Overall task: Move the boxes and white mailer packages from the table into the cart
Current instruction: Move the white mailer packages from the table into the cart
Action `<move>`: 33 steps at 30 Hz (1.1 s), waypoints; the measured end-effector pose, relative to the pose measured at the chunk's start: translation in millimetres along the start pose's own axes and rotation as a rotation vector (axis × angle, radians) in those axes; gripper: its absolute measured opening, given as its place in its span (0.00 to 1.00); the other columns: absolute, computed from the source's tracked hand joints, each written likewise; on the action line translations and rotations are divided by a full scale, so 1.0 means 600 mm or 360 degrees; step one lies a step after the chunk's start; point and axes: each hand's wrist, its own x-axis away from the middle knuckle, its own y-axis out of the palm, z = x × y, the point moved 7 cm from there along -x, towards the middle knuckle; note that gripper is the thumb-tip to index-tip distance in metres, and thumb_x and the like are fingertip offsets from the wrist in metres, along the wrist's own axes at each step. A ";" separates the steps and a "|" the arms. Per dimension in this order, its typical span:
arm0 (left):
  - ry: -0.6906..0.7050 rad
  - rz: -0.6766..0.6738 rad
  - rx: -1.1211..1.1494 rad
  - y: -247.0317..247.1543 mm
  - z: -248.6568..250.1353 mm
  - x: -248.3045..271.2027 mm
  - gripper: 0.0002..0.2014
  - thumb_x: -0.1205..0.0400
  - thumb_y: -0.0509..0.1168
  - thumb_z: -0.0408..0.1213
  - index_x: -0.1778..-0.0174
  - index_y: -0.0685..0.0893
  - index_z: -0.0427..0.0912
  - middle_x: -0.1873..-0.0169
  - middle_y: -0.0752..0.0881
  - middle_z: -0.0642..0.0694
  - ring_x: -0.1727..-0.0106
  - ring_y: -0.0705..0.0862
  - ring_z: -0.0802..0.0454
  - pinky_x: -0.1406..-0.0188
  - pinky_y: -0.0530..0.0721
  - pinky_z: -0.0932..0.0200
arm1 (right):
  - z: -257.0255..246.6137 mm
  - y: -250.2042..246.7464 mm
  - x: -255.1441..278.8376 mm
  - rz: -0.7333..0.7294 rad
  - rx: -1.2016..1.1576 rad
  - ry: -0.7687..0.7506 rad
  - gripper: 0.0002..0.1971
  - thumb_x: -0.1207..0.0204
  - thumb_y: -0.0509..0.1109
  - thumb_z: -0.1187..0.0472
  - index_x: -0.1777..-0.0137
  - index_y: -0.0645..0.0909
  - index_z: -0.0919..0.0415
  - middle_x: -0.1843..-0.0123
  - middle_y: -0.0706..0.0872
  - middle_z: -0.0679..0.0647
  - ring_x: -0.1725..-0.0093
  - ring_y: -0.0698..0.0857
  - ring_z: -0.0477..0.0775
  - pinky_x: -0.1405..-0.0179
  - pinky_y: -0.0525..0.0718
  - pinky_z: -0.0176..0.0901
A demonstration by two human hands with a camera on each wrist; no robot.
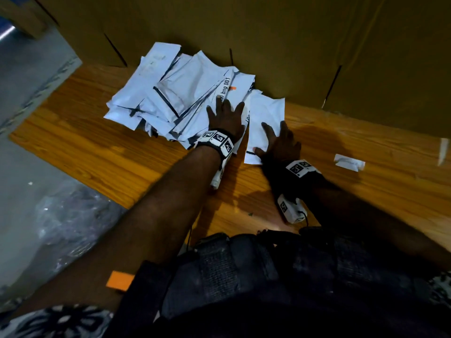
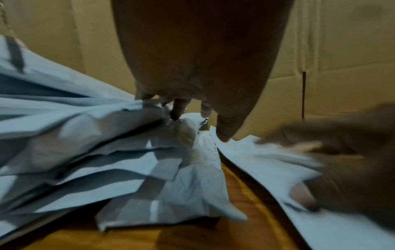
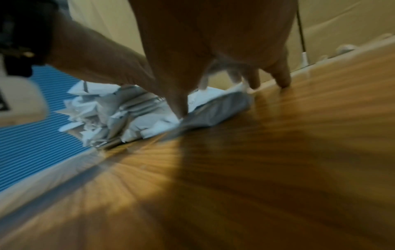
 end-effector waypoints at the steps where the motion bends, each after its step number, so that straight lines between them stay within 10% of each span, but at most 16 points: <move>1: -0.0021 -0.0010 -0.0024 -0.002 0.003 -0.004 0.35 0.15 0.59 0.52 0.14 0.52 0.52 0.16 0.53 0.33 0.15 0.41 0.32 0.21 0.44 0.27 | 0.006 0.007 -0.001 -0.0062 0.0035 0.0008 0.38 0.25 0.65 0.34 0.18 0.54 0.37 0.14 0.50 0.60 0.18 0.54 0.68 0.24 0.57 0.73; 8: -0.0141 0.0268 -0.0118 0.007 -0.005 -0.035 0.30 0.13 0.58 0.36 0.15 0.56 0.48 0.32 0.77 0.25 0.16 0.49 0.26 0.22 0.43 0.24 | 0.050 -0.014 -0.014 0.0003 0.0042 0.0256 0.37 0.26 0.64 0.35 0.23 0.63 0.55 0.18 0.57 0.68 0.20 0.57 0.72 0.26 0.57 0.74; 16: -0.0109 0.0473 -0.0172 -0.024 0.006 -0.029 0.27 0.19 0.55 0.36 0.21 0.68 0.49 0.32 0.76 0.22 0.18 0.55 0.25 0.22 0.38 0.25 | 0.064 -0.024 -0.003 0.0098 0.0129 0.0216 0.38 0.31 0.70 0.38 0.25 0.65 0.56 0.27 0.68 0.64 0.29 0.69 0.69 0.36 0.70 0.67; 21: 0.0112 0.0752 -0.0155 -0.022 0.034 0.005 0.18 0.23 0.64 0.35 0.37 0.85 0.47 0.52 0.86 0.27 0.28 0.73 0.21 0.25 0.59 0.22 | 0.066 -0.032 0.008 0.0111 0.0125 0.0195 0.35 0.29 0.69 0.43 0.24 0.64 0.52 0.27 0.68 0.64 0.29 0.69 0.69 0.36 0.70 0.68; 24: 0.0214 0.0624 -0.0068 0.008 0.066 0.037 0.19 0.29 0.73 0.44 0.41 0.87 0.47 0.50 0.86 0.31 0.35 0.80 0.25 0.31 0.73 0.29 | 0.074 -0.030 0.018 0.0059 0.0152 0.0230 0.33 0.26 0.67 0.42 0.23 0.65 0.51 0.23 0.64 0.65 0.27 0.66 0.68 0.34 0.68 0.68; 28: 0.0222 0.0291 0.0357 0.067 0.107 0.087 0.22 0.25 0.62 0.53 0.43 0.89 0.45 0.47 0.85 0.32 0.56 0.86 0.34 0.63 0.83 0.48 | 0.087 -0.025 0.035 0.0058 0.0099 0.0279 0.34 0.24 0.62 0.36 0.22 0.65 0.51 0.20 0.60 0.66 0.23 0.61 0.70 0.30 0.64 0.71; 33: 0.0175 0.0197 0.0387 0.069 0.116 0.095 0.26 0.20 0.57 0.59 0.33 0.83 0.47 0.34 0.79 0.33 0.46 0.82 0.32 0.54 0.82 0.43 | 0.096 -0.016 0.046 -0.0032 0.0059 0.0297 0.35 0.23 0.62 0.38 0.19 0.59 0.51 0.15 0.51 0.65 0.17 0.52 0.69 0.23 0.53 0.74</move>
